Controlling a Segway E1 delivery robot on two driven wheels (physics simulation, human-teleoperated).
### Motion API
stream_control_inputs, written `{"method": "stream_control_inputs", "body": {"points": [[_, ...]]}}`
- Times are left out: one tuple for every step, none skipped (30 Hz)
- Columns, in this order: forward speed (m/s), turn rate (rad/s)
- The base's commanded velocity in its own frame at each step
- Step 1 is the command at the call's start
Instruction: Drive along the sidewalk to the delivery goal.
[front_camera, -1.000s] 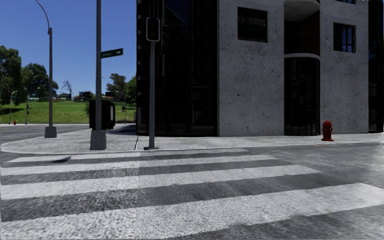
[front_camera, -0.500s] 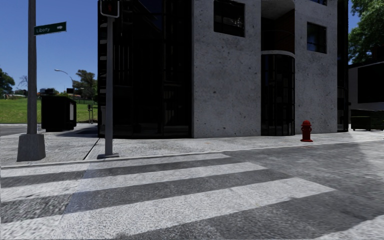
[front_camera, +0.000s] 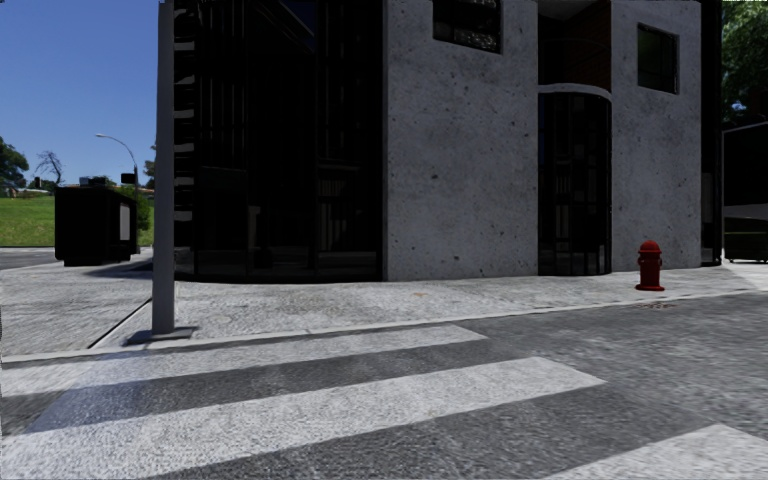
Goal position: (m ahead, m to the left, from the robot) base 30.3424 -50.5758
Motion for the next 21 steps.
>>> {"method": "stream_control_inputs", "body": {"points": [[2.0,0.23],[2.0,0.26],[2.0,0.26],[2.0,0.26],[2.0,0.26],[2.0,0.27],[2.0,0.27],[2.0,0.27],[2.0,0.27],[2.0,0.25],[2.0,0.25],[2.0,0.0],[2.0,0.0],[2.0,0.0],[2.0,0.0],[2.0,0.0],[2.0,0.0],[2.0,0.0],[2.0,0.0],[2.0,0.0],[2.0,0.0]]}}
